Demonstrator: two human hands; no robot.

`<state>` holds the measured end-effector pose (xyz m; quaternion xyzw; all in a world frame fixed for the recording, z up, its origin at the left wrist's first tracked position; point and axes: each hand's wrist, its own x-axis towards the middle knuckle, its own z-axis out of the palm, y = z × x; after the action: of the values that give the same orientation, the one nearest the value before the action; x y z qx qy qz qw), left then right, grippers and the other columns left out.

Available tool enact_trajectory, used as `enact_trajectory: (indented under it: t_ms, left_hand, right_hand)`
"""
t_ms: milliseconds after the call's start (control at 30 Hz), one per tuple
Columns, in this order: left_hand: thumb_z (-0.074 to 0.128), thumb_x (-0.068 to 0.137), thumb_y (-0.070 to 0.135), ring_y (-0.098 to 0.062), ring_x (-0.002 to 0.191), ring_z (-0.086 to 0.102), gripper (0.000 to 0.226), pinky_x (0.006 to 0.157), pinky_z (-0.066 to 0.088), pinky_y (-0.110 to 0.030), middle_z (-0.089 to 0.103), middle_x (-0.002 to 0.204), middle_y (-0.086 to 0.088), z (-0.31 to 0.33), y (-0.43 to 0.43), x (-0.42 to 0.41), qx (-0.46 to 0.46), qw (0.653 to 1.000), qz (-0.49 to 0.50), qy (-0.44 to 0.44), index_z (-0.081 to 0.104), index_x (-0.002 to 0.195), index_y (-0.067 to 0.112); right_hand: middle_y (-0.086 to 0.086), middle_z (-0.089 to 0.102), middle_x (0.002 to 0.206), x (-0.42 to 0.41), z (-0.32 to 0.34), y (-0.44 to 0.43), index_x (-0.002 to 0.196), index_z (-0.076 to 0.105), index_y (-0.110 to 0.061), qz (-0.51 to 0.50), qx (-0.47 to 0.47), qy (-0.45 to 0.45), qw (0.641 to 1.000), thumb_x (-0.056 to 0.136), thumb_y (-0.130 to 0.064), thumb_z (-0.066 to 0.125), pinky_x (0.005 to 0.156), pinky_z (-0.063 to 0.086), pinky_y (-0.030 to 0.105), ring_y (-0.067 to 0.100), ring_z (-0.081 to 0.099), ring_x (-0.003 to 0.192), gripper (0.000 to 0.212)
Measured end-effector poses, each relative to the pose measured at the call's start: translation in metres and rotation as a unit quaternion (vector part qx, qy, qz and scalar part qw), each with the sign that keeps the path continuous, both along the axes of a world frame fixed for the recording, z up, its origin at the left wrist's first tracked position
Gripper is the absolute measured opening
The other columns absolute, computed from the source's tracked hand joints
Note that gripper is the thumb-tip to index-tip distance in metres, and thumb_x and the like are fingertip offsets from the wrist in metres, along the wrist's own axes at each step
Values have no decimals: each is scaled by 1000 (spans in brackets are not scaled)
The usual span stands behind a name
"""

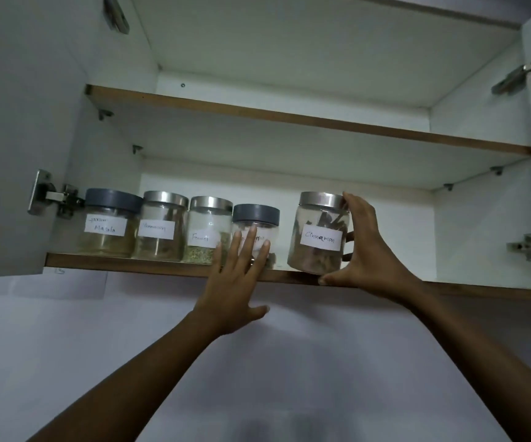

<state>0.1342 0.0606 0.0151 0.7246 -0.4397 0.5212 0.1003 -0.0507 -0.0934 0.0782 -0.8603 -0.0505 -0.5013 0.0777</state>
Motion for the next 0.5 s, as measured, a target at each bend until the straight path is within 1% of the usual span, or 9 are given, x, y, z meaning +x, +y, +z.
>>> enact_trajectory:
  t_ms: [33, 100, 133, 200, 267, 333, 400, 433, 500]
  left_hand:
    - [67, 57, 69, -38, 141, 4, 122, 113, 8, -59, 7, 155, -21, -3, -2, 4, 0, 1000, 6, -10, 10, 149, 13]
    - [66, 55, 69, -38, 141, 5, 122, 113, 12, -55, 11, 154, -22, -6, -4, 8, -8, 1000, 9, -26, 11, 149, 14]
    - [66, 54, 69, -38, 141, 6, 122, 111, 13, -54, 12, 154, -22, -6, -5, 9, -12, 999, 8, -33, 12, 149, 14]
    - [65, 54, 67, -38, 140, 8, 120, 108, 16, -53, 14, 153, -22, -6, -5, 9, -18, 999, 2, -41, 14, 148, 14]
    - [63, 53, 65, -38, 140, 9, 118, 107, 19, -52, 15, 153, -23, -7, -5, 10, -26, 999, -6, -41, 16, 148, 14]
    - [61, 54, 65, -38, 140, 9, 116, 106, 20, -51, 14, 154, -22, -7, -6, 10, -30, 999, -12, -42, 15, 148, 14]
    - [60, 55, 65, -40, 141, 11, 115, 106, 24, -51, 13, 154, -22, -7, -8, 12, -27, 999, -16, -41, 15, 148, 15]
    - [60, 55, 64, -41, 141, 12, 115, 105, 27, -52, 13, 154, -22, -7, -8, 12, -24, 999, -17, -38, 14, 148, 15]
    - [60, 56, 63, -41, 141, 12, 114, 105, 29, -52, 11, 155, -21, -7, -7, 12, -16, 999, -17, -25, 12, 148, 16]
  right_hand:
    - [-10, 6, 145, 3, 5, 0, 145, 4, -24, -7, -7, 4, 1000, 45, -15, 91, 77, 52, 27, 16, 43, 111, 132]
    - [-9, 6, 146, 11, 15, -3, 145, 5, -23, -12, -7, 11, 1000, 46, -14, 91, 74, 51, 24, 14, 42, 109, 131]
    - [-8, 5, 146, 15, 17, -5, 145, 5, -23, -13, -5, 19, 1000, 46, -13, 90, 76, 50, 24, 15, 40, 111, 131]
    - [-8, 4, 147, 24, 18, -14, 145, 4, -25, -16, 4, 47, 999, 46, -10, 90, 82, 50, 28, 17, 36, 118, 132]
    - [-12, 3, 146, 29, 15, -22, 145, 1, -29, 1, 39, 85, 996, 49, -4, 87, 87, 48, 30, 20, 34, 125, 131]
    - [-15, 3, 146, 31, 13, -28, 145, -1, -33, 29, 91, 110, 989, 53, -1, 85, 85, 47, 28, 20, 34, 127, 129]
    - [-16, 8, 144, 34, 14, -30, 145, 1, -32, 52, 131, 114, 984, 58, -3, 84, 82, 45, 23, 18, 36, 126, 123]
    - [-16, 11, 141, 37, 15, -29, 145, 3, -31, 59, 141, 108, 982, 61, -6, 83, 83, 45, 22, 19, 37, 125, 119]
    - [-11, 13, 143, 45, 15, -28, 145, 5, -28, 54, 142, 91, 984, 65, -9, 82, 93, 45, 28, 21, 37, 126, 113]
